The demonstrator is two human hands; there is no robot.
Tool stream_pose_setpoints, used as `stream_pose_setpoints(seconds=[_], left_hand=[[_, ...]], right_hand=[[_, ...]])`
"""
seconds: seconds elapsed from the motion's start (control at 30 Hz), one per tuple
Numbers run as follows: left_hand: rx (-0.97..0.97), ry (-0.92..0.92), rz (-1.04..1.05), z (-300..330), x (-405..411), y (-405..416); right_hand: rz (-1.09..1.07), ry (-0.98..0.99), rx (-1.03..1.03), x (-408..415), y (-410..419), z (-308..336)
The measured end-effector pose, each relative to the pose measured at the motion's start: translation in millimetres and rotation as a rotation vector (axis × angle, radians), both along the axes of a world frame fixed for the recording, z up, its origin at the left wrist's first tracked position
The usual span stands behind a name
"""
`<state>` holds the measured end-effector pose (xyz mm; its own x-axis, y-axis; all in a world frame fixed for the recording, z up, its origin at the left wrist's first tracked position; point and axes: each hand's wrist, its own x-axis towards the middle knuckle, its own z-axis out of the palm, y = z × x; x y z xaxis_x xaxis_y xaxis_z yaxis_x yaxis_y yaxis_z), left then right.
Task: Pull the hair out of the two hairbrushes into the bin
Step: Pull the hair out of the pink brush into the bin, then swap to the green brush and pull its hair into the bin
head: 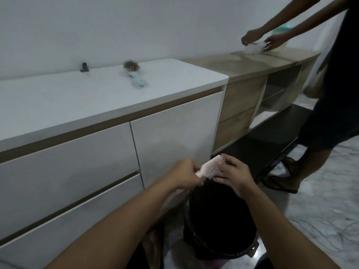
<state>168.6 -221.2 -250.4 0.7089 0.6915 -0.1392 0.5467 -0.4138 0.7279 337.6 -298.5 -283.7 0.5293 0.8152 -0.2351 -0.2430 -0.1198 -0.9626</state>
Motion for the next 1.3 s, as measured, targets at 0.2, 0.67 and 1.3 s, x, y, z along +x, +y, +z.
stream_pose_setpoints(seconds=[0.2,0.67,1.3], left_hand=[[0.193,-0.150,0.152,61.6,-19.6,22.3],[0.589,-0.338,0.631,194.0,-109.7,83.8],[0.386,-0.258,0.949,173.9,-170.8,206.4]], right_hand=[[-0.007,-0.148,0.140,-12.7,30.5,84.9],[0.128,-0.679,0.338,-123.0,169.1,239.2],[0.272,-1.305,-0.139,-160.2,303.4,224.9]])
